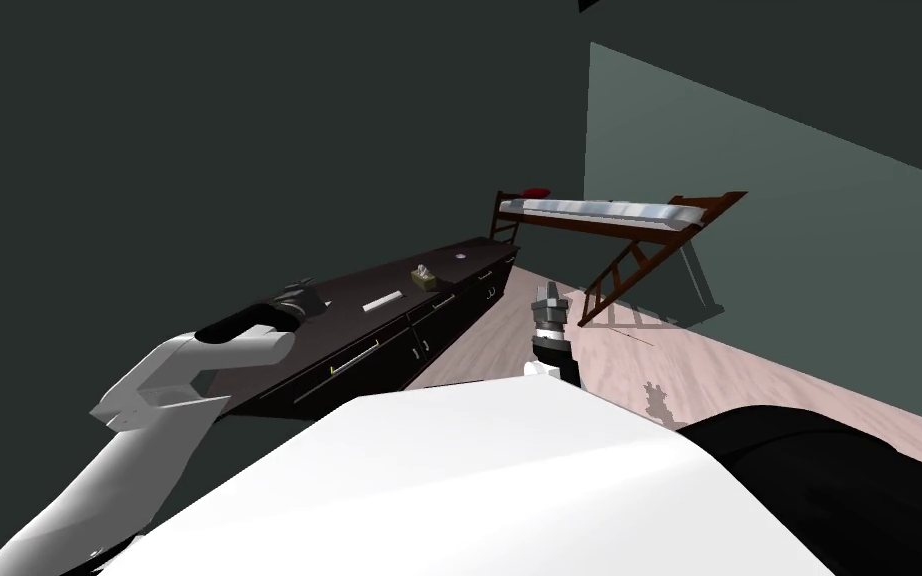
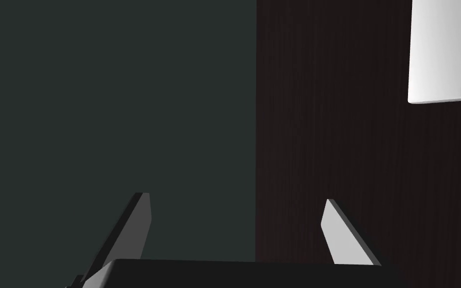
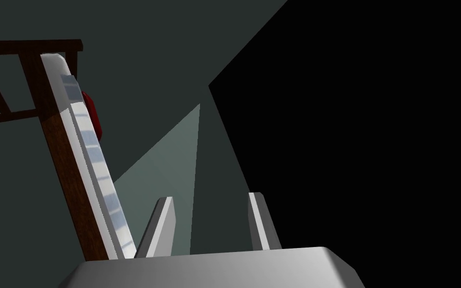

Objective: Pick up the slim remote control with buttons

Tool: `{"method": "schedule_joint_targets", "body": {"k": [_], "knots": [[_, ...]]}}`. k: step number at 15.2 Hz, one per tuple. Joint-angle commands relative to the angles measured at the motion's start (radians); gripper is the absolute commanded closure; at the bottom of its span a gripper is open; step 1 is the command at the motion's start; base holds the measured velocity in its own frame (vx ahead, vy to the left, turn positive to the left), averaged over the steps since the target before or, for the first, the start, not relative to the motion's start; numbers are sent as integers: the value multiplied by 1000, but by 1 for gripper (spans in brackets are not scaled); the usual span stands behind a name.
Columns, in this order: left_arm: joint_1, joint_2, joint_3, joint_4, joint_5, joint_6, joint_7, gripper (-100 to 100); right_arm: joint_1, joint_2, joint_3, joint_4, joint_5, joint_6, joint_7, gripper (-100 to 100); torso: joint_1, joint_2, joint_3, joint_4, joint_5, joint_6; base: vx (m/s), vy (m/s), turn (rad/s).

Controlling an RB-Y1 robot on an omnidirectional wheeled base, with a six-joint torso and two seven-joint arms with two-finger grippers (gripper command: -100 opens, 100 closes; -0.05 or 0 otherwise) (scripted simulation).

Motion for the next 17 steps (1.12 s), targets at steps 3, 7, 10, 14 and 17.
{"method": "schedule_joint_targets", "body": {"k": [3,7,10,14,17], "knots": [[-16,30,11,28,33,88,19,-100,0,0,0,0,0,0,0,0,0,0,0,0,0,1,22,-14,-93],[-32,54,18,60,65,160,33,-100,0,0,0,0,0,0,0,0,0,-1,-1,0,0,0,29,-13,-82],[-48,77,23,93,97,231,45,-100,0,0,0,0,0,0,0,0,0,-1,-1,0,0,1,30,-12,-110],[-63,97,28,128,131,304,55,-100,0,0,0,0,0,0,0,0,0,-1,-1,0,0,1,29,-10,-88],[-77,115,31,164,166,355,63,-100,0,0,0,0,0,0,0,0,0,-1,-1,0,0,1,37,-7,-84]]}}
